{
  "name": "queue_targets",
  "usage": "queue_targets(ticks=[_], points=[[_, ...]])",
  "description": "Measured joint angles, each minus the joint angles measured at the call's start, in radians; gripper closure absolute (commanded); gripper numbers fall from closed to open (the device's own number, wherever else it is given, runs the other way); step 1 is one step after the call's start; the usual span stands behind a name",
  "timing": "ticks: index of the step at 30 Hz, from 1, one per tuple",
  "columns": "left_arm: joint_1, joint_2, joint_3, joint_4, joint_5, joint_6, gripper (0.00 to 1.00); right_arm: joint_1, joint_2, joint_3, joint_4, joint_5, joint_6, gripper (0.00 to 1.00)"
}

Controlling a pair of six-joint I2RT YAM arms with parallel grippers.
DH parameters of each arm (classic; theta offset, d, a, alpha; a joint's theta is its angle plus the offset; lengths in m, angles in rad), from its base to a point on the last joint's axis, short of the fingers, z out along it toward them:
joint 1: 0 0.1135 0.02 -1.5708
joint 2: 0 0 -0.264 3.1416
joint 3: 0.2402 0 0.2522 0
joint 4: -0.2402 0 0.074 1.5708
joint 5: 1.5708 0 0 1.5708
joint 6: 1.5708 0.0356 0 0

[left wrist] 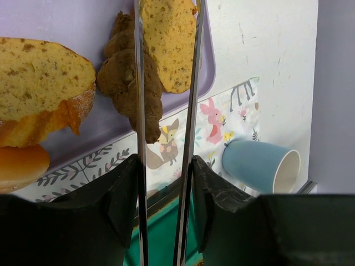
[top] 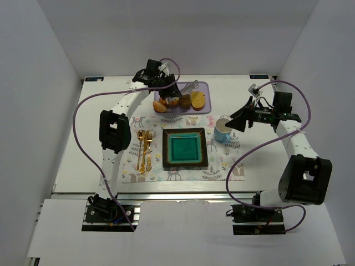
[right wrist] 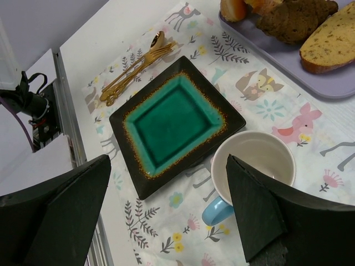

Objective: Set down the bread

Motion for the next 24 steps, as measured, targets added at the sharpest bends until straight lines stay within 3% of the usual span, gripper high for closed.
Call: queue_targets(ticks=[13,24], points=[[0.000,0.002,0.019,-0.090,-0.062,0.063,0.47,-0.005,0.000,0.000,0.036,-0.012,0.031,0.11],[0.000,0.031,0.046,-0.082,-0.017,0.070,0.53,-0.005,-0.001,-0.018,0.040,-0.018,0.034,0.11]])
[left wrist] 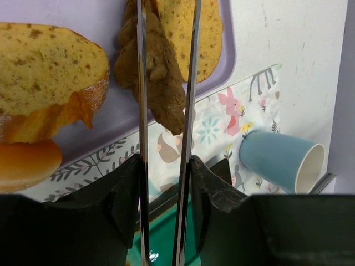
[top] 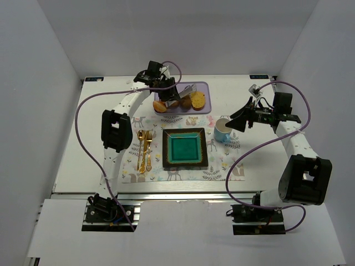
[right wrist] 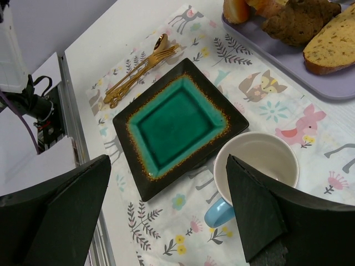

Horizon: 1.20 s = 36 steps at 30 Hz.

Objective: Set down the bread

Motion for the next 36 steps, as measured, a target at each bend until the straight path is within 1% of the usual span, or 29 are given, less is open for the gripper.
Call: queue_targets(ticks=[6,13,19,23,30,36], points=[[0.000,0.049,0.005,-0.012,0.017,0.004,0.53,0.000,0.000,-0.001,0.003,0.000,0.004,0.11],[0.000,0.051,0.006,-0.031,0.014,0.016,0.54,-0.001,0.000,-0.009,0.011,0.000,0.018,0.11],[0.000,0.047,0.000,-0.002,0.013,0.012,0.54,-0.001,-0.001,-0.014,0.016,-0.001,0.019,0.11],[0.000,0.009,-0.055,0.064,0.000,-0.011,0.53,-0.001,-0.001,-0.014,0.019,-0.001,0.019,0.11],[0.002,-0.066,-0.063,0.154,-0.021,-0.055,0.53,-0.006,-0.001,-0.014,0.019,-0.004,0.022,0.11],[0.003,-0.136,-0.063,0.169,-0.009,-0.067,0.54,-0.006,-0.001,-0.014,0.019,-0.007,0.022,0.11]])
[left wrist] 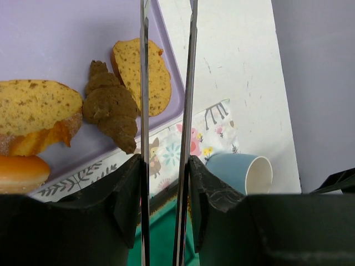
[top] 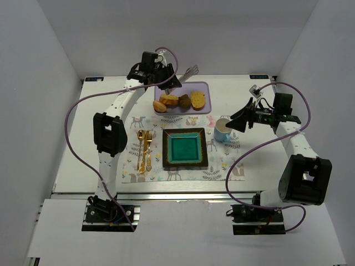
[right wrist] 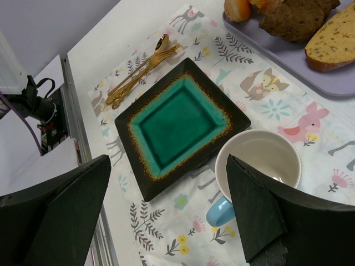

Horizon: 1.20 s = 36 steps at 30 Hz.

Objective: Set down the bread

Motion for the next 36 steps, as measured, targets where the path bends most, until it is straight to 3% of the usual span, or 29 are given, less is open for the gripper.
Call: queue_targets(ticks=[12,23,36], points=[[-0.030,0.008,0.071,-0.255,-0.031,0.036,0.55,0.000,0.000,0.000,0.000,-0.002,0.001,0.11],[-0.108,0.012,0.131,-0.348,-0.098,0.004,0.56,0.000,0.000,0.000,0.000,-0.016,0.003,0.11],[-0.140,-0.237,-0.254,-0.341,-0.106,-0.223,0.56,0.000,0.000,-0.004,0.000,-0.022,0.003,0.11]])
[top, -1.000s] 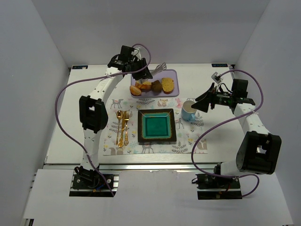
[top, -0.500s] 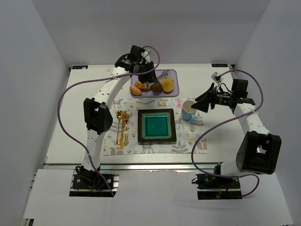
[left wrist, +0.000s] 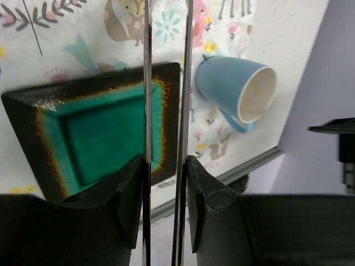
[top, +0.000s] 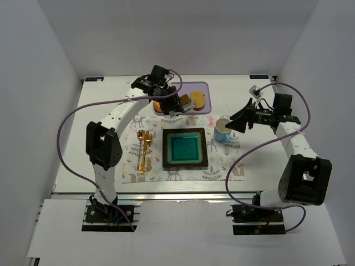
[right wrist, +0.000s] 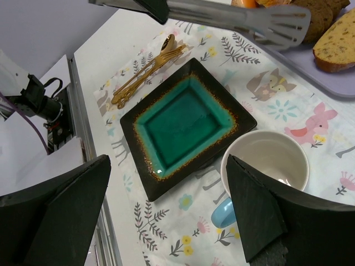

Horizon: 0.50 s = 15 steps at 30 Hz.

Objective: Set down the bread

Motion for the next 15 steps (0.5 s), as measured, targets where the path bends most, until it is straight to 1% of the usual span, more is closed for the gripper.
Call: queue_targets(ticks=[4,8,11,15], points=[[0.001,-0.075,-0.089,0.073,0.007,-0.092,0.56,0.000,-0.004,-0.014,-0.002,-0.001,0.000,0.11],[0.001,-0.124,-0.211,0.197,0.034,-0.209,0.58,0.000,-0.008,-0.016,-0.001,-0.001,0.000,0.11],[0.001,-0.140,-0.311,0.292,0.061,-0.324,0.58,0.000,-0.011,-0.025,0.000,-0.004,0.000,0.11],[0.001,-0.133,-0.345,0.332,0.076,-0.438,0.58,0.000,-0.013,-0.035,-0.002,-0.006,-0.001,0.11]])
